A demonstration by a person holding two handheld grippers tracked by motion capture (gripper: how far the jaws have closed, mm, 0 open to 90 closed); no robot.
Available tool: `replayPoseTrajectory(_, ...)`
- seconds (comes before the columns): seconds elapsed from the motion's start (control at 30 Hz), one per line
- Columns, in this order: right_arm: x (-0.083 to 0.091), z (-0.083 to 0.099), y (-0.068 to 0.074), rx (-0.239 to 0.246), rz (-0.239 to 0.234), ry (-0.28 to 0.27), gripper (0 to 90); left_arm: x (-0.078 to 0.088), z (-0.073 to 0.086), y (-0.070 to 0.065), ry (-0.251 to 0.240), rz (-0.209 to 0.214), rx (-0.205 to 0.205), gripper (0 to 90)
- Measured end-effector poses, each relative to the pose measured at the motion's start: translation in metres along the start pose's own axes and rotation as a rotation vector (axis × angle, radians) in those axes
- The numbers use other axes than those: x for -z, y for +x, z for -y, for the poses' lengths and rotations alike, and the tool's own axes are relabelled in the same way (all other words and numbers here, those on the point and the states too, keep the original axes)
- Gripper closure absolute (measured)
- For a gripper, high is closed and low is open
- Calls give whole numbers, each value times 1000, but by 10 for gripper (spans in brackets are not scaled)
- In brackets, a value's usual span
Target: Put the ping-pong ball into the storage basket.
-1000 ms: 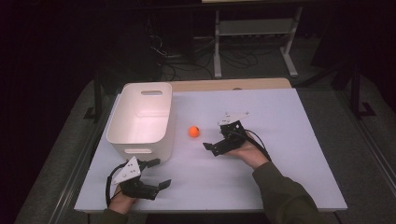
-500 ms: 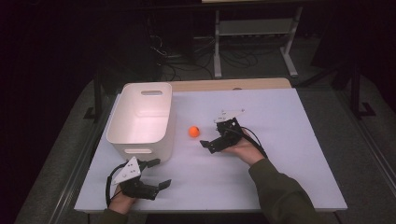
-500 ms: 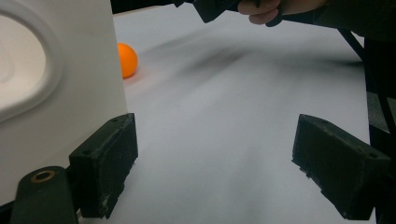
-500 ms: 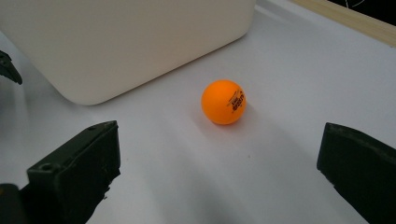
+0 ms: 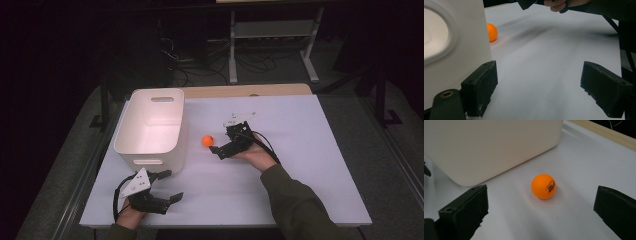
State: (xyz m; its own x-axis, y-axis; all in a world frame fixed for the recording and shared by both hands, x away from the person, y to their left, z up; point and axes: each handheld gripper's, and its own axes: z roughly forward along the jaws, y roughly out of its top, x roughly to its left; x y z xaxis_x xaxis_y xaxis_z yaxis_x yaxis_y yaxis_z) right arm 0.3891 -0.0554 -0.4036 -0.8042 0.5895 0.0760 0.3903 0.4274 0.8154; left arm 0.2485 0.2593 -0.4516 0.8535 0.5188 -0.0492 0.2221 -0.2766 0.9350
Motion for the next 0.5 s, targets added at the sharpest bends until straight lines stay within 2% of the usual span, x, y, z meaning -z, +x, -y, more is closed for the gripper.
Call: replayPoseTrajectory(0.5, -15, -11, 0, 6, -5, 4, 0, 0, 0, 0, -2, 2, -1, 140)
